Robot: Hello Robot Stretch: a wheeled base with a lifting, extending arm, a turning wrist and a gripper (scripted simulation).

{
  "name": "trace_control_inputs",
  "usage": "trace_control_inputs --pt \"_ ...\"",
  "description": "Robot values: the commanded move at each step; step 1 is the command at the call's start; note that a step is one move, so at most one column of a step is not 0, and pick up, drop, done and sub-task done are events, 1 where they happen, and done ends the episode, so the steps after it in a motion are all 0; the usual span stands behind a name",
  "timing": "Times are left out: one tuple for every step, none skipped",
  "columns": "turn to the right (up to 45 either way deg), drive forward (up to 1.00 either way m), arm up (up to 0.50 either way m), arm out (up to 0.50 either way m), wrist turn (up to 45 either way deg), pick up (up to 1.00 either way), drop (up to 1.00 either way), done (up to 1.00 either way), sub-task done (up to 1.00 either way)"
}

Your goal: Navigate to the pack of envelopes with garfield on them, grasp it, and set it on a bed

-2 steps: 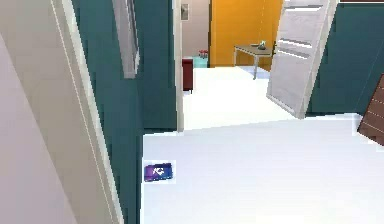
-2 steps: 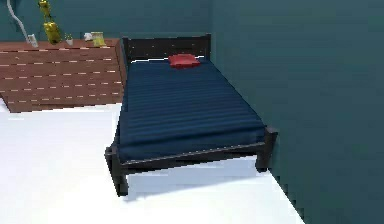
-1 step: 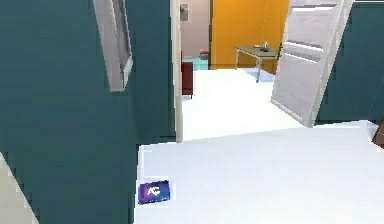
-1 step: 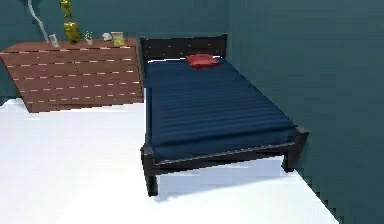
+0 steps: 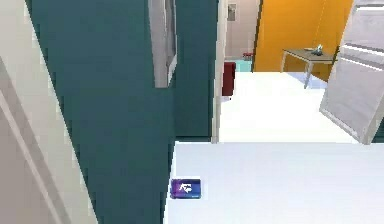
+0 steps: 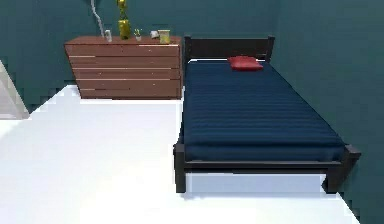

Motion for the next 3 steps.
trace_control_inputs --pt "0.0 0.05 0.00 0.00 0.0 0.00 0.00 0.00 0.00" --pt "18.0 0.00 0.00 0.00 0.0 0.00 0.00 0.00 0.00" --pt "0.0 1.00 0.00 0.00 0.0 0.00 0.00 0.00 0.00"
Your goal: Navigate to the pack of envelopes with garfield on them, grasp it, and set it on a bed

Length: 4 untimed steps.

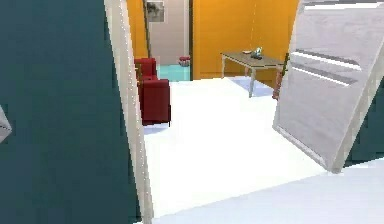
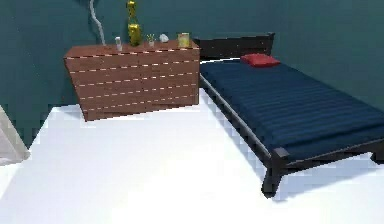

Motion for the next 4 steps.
trace_control_inputs --pt "0.0 1.00 0.00 0.00 0.0 0.00 0.00 0.00 0.00" --pt "0.0 1.00 0.00 0.00 0.0 0.00 0.00 0.00 0.00" --pt "6.0 0.00 0.00 0.00 0.0 0.00 0.00 0.00 0.00" --pt "0.0 0.45 0.00 0.00 0.0 0.00 0.00 0.00 0.00"
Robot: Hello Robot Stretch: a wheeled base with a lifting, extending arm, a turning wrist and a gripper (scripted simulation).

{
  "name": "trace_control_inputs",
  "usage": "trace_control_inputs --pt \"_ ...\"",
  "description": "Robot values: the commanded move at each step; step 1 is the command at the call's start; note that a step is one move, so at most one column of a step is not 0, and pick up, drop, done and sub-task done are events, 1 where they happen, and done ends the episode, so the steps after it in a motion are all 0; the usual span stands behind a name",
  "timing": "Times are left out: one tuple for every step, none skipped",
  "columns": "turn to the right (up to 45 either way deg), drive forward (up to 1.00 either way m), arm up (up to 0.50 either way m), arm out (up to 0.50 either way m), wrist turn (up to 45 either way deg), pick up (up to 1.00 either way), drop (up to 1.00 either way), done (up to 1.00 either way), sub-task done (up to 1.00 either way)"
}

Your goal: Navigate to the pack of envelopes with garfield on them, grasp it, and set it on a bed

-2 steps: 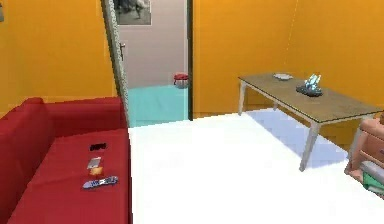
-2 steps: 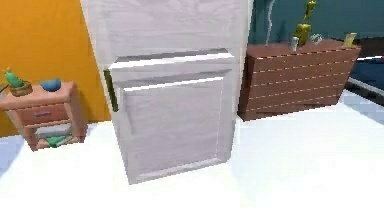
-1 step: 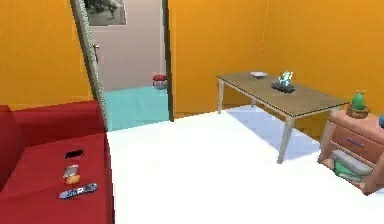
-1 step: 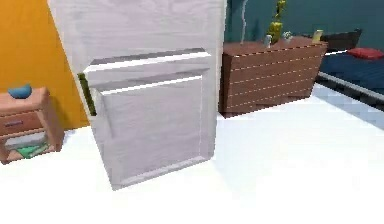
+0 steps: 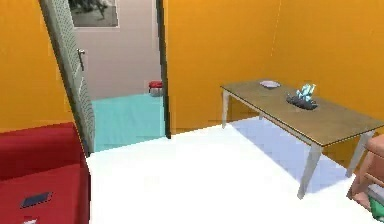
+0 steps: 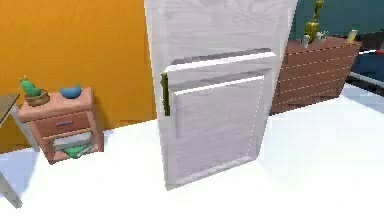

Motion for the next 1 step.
trace_control_inputs --pt "-21.0 0.00 0.00 0.00 0.0 0.00 0.00 0.00 0.00"
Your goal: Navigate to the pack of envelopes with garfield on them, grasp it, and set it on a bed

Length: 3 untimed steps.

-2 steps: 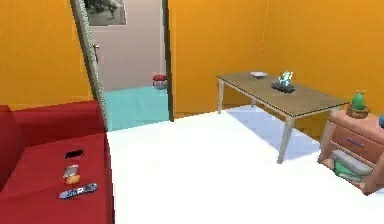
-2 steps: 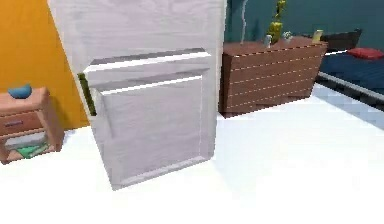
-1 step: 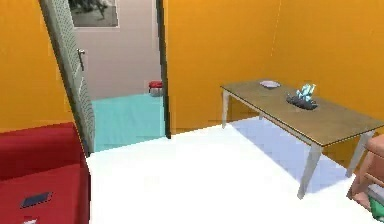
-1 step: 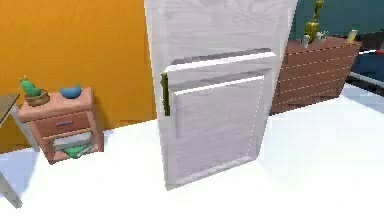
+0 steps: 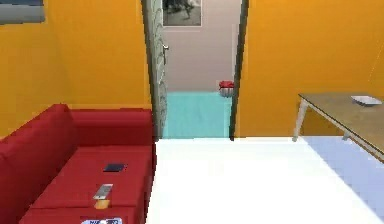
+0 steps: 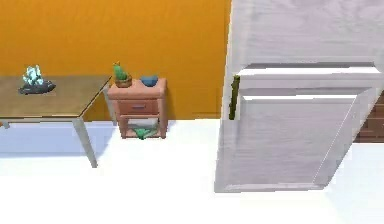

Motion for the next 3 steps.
trace_control_inputs --pt "0.0 1.00 0.00 0.00 0.0 0.00 0.00 0.00 0.00" --pt "0.0 1.00 0.00 0.00 0.0 0.00 0.00 0.00 0.00" --pt "-6.0 0.00 0.00 0.00 0.0 0.00 0.00 0.00 0.00"
